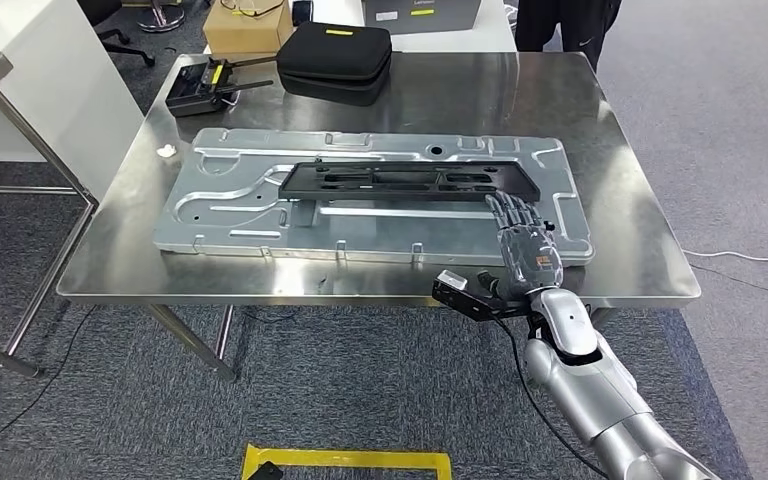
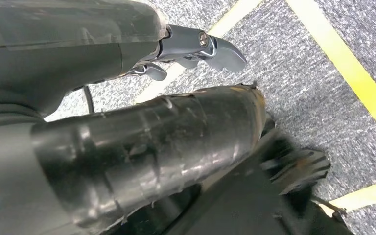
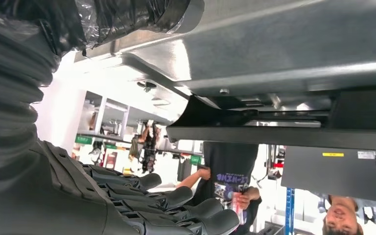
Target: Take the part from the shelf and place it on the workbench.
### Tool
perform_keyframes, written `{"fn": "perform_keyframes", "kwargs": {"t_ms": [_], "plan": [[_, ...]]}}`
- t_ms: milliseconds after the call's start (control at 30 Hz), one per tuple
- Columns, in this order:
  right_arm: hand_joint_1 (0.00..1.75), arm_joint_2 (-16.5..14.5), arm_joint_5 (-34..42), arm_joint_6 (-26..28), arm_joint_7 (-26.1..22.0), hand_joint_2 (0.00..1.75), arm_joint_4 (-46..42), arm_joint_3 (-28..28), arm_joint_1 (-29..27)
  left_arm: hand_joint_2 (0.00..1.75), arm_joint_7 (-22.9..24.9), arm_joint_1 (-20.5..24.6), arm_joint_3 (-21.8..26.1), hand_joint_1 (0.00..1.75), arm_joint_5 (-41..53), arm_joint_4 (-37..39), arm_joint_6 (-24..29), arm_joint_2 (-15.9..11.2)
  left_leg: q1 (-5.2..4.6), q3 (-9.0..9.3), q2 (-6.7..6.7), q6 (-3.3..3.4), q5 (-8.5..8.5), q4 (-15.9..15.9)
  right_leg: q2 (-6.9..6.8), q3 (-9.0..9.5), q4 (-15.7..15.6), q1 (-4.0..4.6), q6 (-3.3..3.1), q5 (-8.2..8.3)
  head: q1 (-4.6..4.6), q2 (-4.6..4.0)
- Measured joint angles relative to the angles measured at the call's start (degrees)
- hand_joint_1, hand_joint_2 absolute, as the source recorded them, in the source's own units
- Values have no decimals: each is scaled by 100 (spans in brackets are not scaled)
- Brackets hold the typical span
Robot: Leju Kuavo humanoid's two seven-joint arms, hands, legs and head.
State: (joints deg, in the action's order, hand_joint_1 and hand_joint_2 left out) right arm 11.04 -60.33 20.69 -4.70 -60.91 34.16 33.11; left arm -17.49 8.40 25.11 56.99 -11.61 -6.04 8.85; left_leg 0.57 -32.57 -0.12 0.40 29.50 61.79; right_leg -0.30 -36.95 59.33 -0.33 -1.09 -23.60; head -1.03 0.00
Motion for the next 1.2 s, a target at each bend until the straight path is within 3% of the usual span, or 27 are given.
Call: {"fn": "perform_keyframes", "kwargs": {"t_ms": [67, 167, 233, 300, 333, 367, 400, 433, 500, 567, 667, 700, 767, 833, 867, 900, 933, 1033, 1100, 1200], "plan": [[0, 1, 0, 7, 0, 175, -1, 0, 2, 0, 0, 4, 0, 0, 0, 0, 4, -1, -29, 153, -6, 49, -71, -314, -2, -26, 8, 8, 66, 54, 1, 0], [0, 2, 1, 13, 0, 175, -1, 0, 3, 0, 1, -4, 0, 0, 1, 0, 5, 0, -20, 116, 6, 145, -211, -351, 12, -53, 5, 4, 167, 82, 2, 0], [0, 3, 2, 13, 0, 175, 0, -1, 6, 0, 1, 4, 0, 0, 3, 0, 5, 4, 9, 48, 28, 220, -329, -405, 27, -185, 328, -6, 217, -236, 12, 0], [0, 3, 7, 13, 1, 175, 3, -2, 0, 0, 1, 2, 0, 0, 6, 0, 8, 4, 3, -73, 34, 250, -422, -402, 30, -422, 1033, -28, 256, -741, 20, 0], [0, 4, 11, 13, 2, 175, 8, -2, -8, 0, 2, -4, 0, 0, 8, 0, 10, 4, 1, -141, 34, 248, -462, -392, 29, -506, 1354, -35, 272, -906, 20, 0], [0, 4, 15, 14, 3, 175, 13, -2, -17, 0, 2, -10, 0, 0, 9, 0, 11, 4, -1, -207, 34, 244, -501, -378, 29, -506, 1514, -40, 280, -959, 19, 0], [0, 4, 18, 15, 3, 175, 19, -2, -24, 0, 3, -13, 0, 0, 9, 0, 11, 4, -2, -270, 34, 237, -535, -361, 28, -390, 1454, -42, 279, -905, 20, 0], [0, 4, 21, 18, 4, 175, 22, -2, -26, 0, 3, -14, 0, 0, 9, 0, 11, 4, -2, -322, 33, 225, -564, -346, 28, -152, 1160, -43, 267, -778, 20, 0], [0, 3, 25, 23, 2, 175, 22, -4, -17, 0, 3, -12, 0, 0, 9, 0, 11, 5, -5, -390, 31, 182, -621, -324, 29, 414, 337, -24, 222, -588, 17, 0], [0, 2, 26, 31, -2, 175, 20, -8, -8, 0, 3, -10, 0, 0, 10, 0, 11, 5, -6, -411, 30, 117, -679, -326, 33, 657, -80, 18, 165, -527, 21, 0], [0, -1, 28, 38, -4, 175, 19, -11, -2, 0, 3, -12, 0, 0, 8, 0, 11, 6, -7, -441, 20, 7, -745, -344, 26, 607, -149, 27, 63, -427, 27, 0], [0, -4, 28, 41, -4, 175, 19, -11, -4, 0, 3, -15, 0, 0, 5, 0, 11, 5, -9, -483, 12, -22, -667, -285, 19, 576, -175, 11, 19, -371, 25, 0], [0, -11, 29, 49, -4, 175, 21, -10, -13, 0, 2, -20, 0, 0, -1, 0, 11, 2, 0, -660, -4, -61, -250, 164, 4, 481, -219, -13, -57, -250, 22, 0], [0, -12, 30, 53, -4, 175, 28, -10, -39, 0, 1, -26, 1, 0, -7, 0, 11, 1, 6, -889, -2, -89, 224, 920, 2, 346, -211, 1, -88, -152, 19, 0], [0, -11, 31, 54, -4, 175, 33, -11, -57, 0, 0, -30, 1, 0, -8, 0, 11, 1, 9, -932, -2, -97, 328, 1185, 2, 277, -200, 8, -89, -107, 19, 0], [0, -11, 31, 54, -4, 175, 38, -11, -75, 0, -1, -33, 1, 0, -9, 0, 11, 0, 9, -893, -2, -99, 327, 1269, 3, 215, -189, 12, -82, -71, 18, 0], [0, -11, 31, 55, -4, 175, 44, -15, -89, 0, -3, -34, 2, 0, -10, 0, 11, 0, 9, -708, -1, -91, 219, 1078, 5, 156, -171, 13, -71, -36, 18, 0], [0, -7, 36, 65, -4, 175, 49, -50, -96, 0, -10, -21, 2, 0, -15, 0, 11, -3, -15, 103, -6, -7, -69, -96, 7, 23, -100, 16, -9, 44, 19, 0], [0, -1, 43, 78, -4, 175, 49, -75, -94, 0, -15, -15, 2, 0, -24, 0, 11, -7, -50, 244, -14, 57, -79, -368, 7, 0, -83, 16, 56, 95, 17, 0], [0, 14, 51, 94, -4, 175, 51, -93, -96, 0, -17, -17, 4, 0, -45, 0, 11, -7, -28, 197, 6, 170, -198, -435, 17, -33, -70, 18, 155, 101, 17, 0]]}}
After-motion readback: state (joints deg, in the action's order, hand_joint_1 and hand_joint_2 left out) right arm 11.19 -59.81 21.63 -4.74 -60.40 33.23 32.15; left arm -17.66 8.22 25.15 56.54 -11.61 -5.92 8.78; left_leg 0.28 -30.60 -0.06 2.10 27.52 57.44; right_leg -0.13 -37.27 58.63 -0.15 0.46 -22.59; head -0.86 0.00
